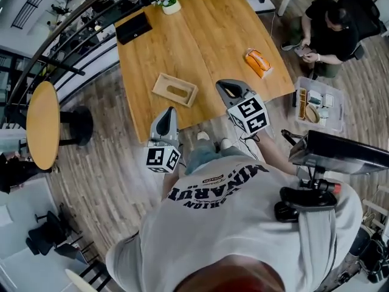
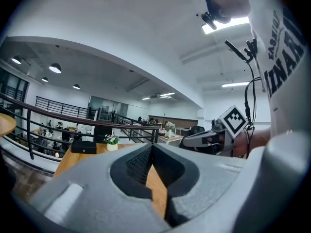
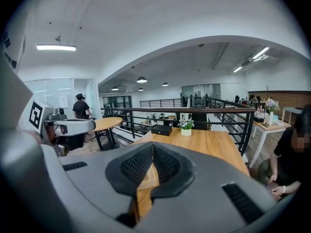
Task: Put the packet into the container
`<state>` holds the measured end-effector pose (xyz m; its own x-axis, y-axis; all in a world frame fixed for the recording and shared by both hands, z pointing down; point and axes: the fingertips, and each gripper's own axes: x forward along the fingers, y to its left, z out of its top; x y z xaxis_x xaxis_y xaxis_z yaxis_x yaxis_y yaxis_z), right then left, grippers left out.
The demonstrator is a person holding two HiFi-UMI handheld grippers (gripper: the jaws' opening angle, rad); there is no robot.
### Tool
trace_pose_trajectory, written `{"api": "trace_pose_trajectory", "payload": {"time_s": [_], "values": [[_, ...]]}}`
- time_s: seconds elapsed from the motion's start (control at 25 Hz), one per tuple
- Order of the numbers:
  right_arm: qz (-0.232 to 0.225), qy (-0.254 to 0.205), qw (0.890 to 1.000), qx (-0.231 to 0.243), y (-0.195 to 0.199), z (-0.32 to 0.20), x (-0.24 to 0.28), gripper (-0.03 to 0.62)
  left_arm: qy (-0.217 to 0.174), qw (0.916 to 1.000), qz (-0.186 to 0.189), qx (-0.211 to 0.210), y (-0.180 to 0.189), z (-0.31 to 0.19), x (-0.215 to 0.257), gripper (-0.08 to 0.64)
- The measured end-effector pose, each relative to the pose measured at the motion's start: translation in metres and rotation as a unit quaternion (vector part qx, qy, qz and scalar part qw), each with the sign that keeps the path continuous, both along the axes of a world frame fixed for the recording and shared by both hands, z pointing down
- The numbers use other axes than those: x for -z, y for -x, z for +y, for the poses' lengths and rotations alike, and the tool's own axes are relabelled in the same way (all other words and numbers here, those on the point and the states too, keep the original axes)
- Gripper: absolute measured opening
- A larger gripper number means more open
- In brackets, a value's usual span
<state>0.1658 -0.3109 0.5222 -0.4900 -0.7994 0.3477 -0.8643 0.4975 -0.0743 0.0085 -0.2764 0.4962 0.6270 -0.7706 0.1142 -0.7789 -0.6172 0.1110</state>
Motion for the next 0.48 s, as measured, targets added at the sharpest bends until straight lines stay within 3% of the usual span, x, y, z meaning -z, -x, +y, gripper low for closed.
{"api": "trace_pose_trajectory", "payload": {"time_s": [0.48], "values": [[0.014,0.005,0.999,-0.043,0.012,-0.054,-0.002,0.011,-0.001,0.9990,0.021,-0.040,0.020,-0.079,-0.004,-0.008]]}}
